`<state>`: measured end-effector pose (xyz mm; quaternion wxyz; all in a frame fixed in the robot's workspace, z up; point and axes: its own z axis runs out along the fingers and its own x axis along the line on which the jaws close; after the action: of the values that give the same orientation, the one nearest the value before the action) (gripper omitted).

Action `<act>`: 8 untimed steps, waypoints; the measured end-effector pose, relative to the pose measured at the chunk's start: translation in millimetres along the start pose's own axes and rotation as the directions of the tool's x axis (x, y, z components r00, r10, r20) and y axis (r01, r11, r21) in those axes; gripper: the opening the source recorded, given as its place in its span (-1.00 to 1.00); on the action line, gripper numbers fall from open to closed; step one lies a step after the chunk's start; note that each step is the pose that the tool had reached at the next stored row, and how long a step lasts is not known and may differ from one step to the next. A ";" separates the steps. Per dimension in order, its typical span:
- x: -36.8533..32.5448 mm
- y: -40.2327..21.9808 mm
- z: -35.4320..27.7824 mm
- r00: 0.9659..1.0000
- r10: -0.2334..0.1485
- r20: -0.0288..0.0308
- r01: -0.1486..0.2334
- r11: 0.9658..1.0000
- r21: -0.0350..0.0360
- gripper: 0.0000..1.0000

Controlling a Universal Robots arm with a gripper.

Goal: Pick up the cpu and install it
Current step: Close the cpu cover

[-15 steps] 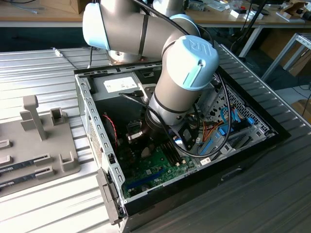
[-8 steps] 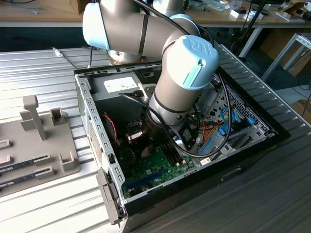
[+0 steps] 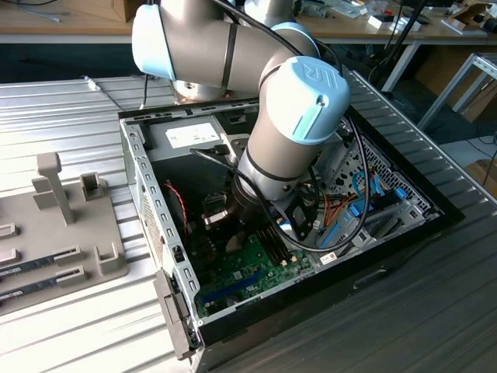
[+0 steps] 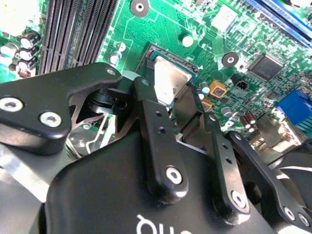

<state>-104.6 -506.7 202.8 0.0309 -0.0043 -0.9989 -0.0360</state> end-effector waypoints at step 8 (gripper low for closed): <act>0.7 0.3 -4.3 1.000 -0.003 0.001 0.003 1.000 -0.001 -0.17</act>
<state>-105.0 -506.7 207.2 0.0303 -0.0030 -0.9989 -0.0363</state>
